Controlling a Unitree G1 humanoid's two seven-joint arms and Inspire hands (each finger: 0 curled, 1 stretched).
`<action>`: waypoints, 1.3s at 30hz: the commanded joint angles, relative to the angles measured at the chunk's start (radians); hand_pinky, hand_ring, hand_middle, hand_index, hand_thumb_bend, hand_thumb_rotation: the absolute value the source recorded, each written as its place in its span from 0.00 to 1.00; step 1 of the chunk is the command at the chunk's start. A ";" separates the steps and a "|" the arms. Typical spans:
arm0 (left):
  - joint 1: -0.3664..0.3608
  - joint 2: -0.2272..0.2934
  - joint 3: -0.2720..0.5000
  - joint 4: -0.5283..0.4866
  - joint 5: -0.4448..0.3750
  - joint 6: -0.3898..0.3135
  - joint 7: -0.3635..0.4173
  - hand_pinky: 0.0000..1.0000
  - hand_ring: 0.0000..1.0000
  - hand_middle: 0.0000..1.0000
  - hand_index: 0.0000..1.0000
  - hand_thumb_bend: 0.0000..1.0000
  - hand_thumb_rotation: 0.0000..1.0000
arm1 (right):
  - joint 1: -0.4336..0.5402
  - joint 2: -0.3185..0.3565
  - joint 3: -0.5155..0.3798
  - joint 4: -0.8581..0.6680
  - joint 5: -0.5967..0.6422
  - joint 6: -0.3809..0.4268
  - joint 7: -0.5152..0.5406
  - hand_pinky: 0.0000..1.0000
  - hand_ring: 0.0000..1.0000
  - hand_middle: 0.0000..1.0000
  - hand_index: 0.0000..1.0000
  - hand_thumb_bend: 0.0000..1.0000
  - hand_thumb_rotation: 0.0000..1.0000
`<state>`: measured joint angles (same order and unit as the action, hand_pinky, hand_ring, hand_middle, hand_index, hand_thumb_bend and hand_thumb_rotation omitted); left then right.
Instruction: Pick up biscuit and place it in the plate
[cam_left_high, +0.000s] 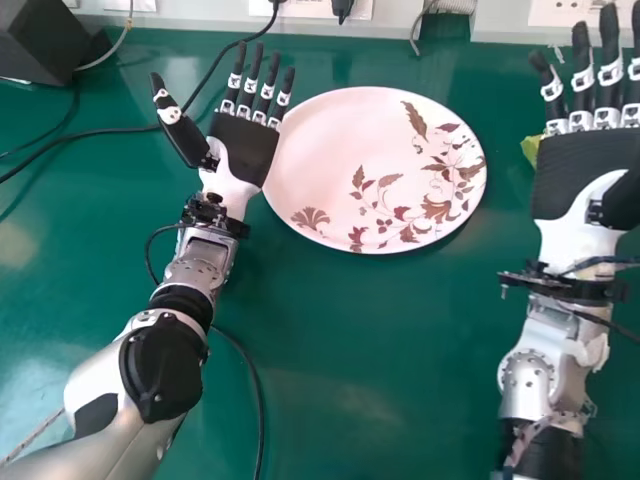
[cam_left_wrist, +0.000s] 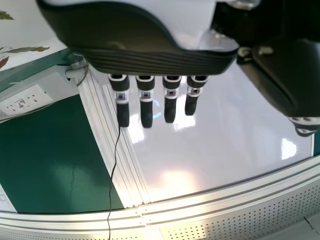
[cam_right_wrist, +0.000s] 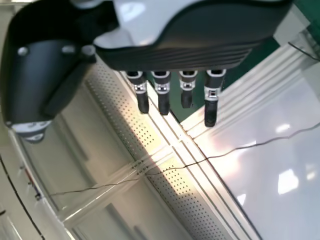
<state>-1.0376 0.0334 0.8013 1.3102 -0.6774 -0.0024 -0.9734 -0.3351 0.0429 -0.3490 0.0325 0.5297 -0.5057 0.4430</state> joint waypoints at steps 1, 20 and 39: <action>0.015 0.001 -0.009 0.012 0.005 0.000 0.001 0.87 0.94 0.98 1.00 1.00 0.85 | 0.022 0.010 0.016 -0.030 -0.027 -0.026 -0.030 0.81 0.85 0.99 1.00 0.95 0.39; 0.011 -0.001 -0.009 0.012 0.005 -0.007 0.011 0.99 1.00 1.00 1.00 1.00 0.85 | 0.074 -0.022 0.082 -0.162 -0.349 -0.021 -0.306 0.81 0.84 0.98 0.99 0.94 0.41; 0.011 0.003 -0.006 0.012 0.001 0.004 0.021 0.92 0.95 0.98 1.00 1.00 0.86 | 0.098 -0.075 0.127 -0.318 -0.971 0.176 -0.686 0.84 0.85 0.98 0.98 0.94 0.40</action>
<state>-1.0381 0.0342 0.8015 1.3108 -0.6780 -0.0008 -0.9580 -0.2544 -0.0230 -0.2309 -0.2623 -0.4000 -0.3470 -0.2192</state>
